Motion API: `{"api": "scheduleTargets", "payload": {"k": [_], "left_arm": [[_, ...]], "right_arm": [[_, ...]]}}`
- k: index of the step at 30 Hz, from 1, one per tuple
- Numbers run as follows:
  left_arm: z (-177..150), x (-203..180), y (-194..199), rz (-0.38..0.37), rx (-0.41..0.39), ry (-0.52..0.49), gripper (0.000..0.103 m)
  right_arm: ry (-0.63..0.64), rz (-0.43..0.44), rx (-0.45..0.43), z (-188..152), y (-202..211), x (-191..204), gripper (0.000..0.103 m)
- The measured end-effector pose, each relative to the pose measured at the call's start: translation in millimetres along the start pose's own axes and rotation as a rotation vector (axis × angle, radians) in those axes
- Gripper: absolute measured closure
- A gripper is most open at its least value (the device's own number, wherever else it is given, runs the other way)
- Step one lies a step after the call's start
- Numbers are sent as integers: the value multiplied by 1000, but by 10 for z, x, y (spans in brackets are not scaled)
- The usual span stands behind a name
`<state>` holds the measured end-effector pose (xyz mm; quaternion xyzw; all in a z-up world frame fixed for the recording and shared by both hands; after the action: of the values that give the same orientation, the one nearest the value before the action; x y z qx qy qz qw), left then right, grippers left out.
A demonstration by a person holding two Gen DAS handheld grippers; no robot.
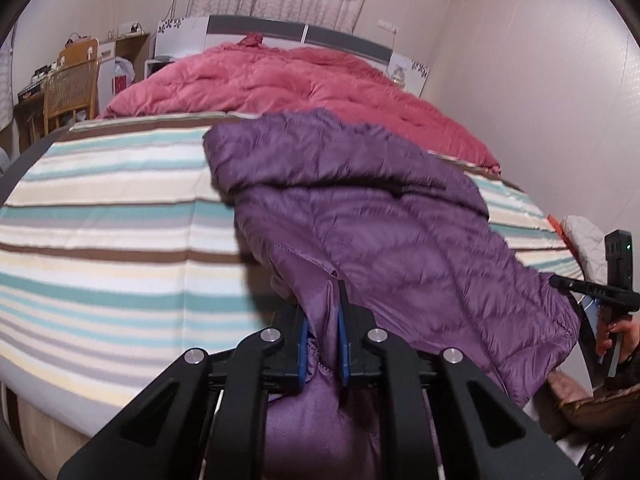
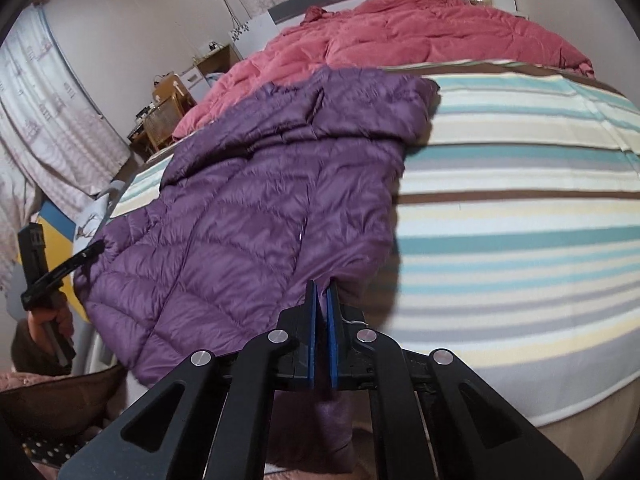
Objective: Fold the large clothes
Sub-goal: 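Close both grippers on the jacket hem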
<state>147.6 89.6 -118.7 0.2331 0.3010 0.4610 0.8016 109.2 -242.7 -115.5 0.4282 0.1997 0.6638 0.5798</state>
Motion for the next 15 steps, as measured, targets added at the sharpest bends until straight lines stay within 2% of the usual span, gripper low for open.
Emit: {"api": "scheduleTargets", "payload": {"k": [7, 15], "left_arm": [[427, -3, -83, -9, -41, 8, 92], [822, 46, -463, -28, -50, 65, 92]], "right_arm": [[-40, 19, -58, 397, -21, -43, 98], [-62, -9, -105, 967, -120, -243, 98]]}}
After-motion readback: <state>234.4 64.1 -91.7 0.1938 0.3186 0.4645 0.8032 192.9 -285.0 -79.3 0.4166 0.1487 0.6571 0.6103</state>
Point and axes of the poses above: each gripper's, at about its wrist camera, not at the fingertips, and y roughly against the way its jaws point, x to its left, z to its top, the point moved 10 cm from there along -y, roughly the way its jaws point, and after that the axes turned 2 degrees about -z, right-handed, at the moved point
